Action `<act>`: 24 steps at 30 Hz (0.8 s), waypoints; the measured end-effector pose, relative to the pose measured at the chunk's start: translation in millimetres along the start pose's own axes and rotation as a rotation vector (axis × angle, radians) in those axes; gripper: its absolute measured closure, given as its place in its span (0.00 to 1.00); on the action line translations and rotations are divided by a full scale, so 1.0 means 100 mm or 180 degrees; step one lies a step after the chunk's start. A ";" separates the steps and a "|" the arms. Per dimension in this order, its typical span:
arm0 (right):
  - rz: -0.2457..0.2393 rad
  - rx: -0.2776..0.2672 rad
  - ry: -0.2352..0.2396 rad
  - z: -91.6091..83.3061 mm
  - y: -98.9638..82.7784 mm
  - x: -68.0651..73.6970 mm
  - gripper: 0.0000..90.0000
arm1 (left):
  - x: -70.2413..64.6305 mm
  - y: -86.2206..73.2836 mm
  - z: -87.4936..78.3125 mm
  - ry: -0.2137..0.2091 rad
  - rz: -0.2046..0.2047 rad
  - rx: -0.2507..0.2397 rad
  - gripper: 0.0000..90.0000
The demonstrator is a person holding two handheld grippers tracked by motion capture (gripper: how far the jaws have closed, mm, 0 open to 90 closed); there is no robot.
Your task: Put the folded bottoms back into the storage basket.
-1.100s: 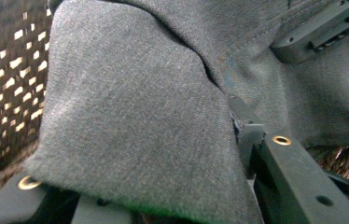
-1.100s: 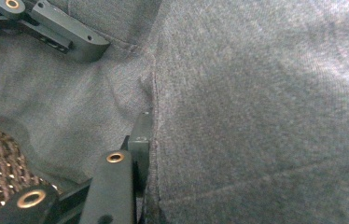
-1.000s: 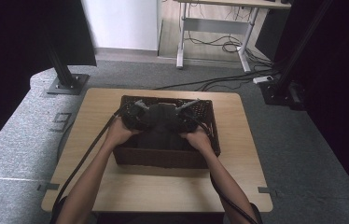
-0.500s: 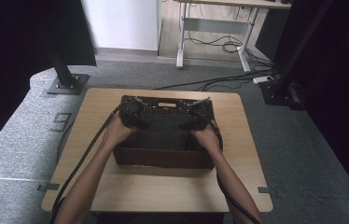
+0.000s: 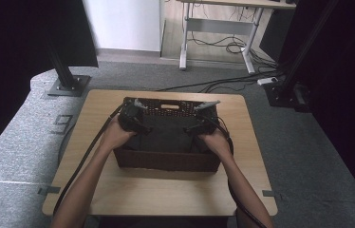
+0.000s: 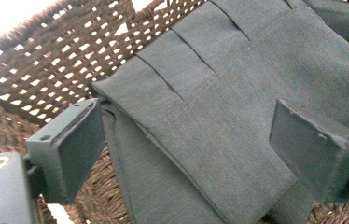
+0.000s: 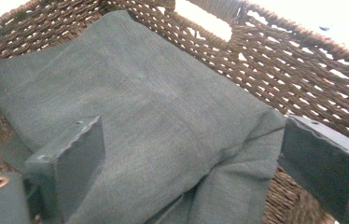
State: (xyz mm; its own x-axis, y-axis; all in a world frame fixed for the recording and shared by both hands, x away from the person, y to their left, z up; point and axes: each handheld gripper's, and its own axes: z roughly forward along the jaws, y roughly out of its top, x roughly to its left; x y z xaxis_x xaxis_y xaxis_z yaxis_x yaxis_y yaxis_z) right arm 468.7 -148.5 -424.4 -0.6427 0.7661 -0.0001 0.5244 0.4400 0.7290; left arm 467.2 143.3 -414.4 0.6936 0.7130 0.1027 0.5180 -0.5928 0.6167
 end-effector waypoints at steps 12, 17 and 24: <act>-0.0067 -0.0074 0.0046 -0.19 -0.11 -0.01 0.02 | -0.05 -0.12 -0.22 -0.0072 0.0042 -0.0224 0.03; -0.0070 -0.0095 0.0082 -0.26 -0.15 0.00 0.02 | -0.07 -0.18 -0.33 -0.0061 0.0073 -0.0337 0.02; -0.0105 -0.0131 0.0110 -0.38 -0.21 0.00 0.02 | -0.07 -0.30 -0.45 -0.0114 0.0066 -0.0466 0.00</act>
State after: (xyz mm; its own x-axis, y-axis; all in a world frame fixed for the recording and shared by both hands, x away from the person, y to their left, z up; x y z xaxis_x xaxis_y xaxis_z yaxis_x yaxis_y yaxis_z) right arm 436.0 -175.4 -413.9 -0.6784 0.7347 -0.0015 0.4798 0.4446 0.7564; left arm 424.5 173.1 -398.0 0.7221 0.6858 0.0903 0.4266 -0.5443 0.7223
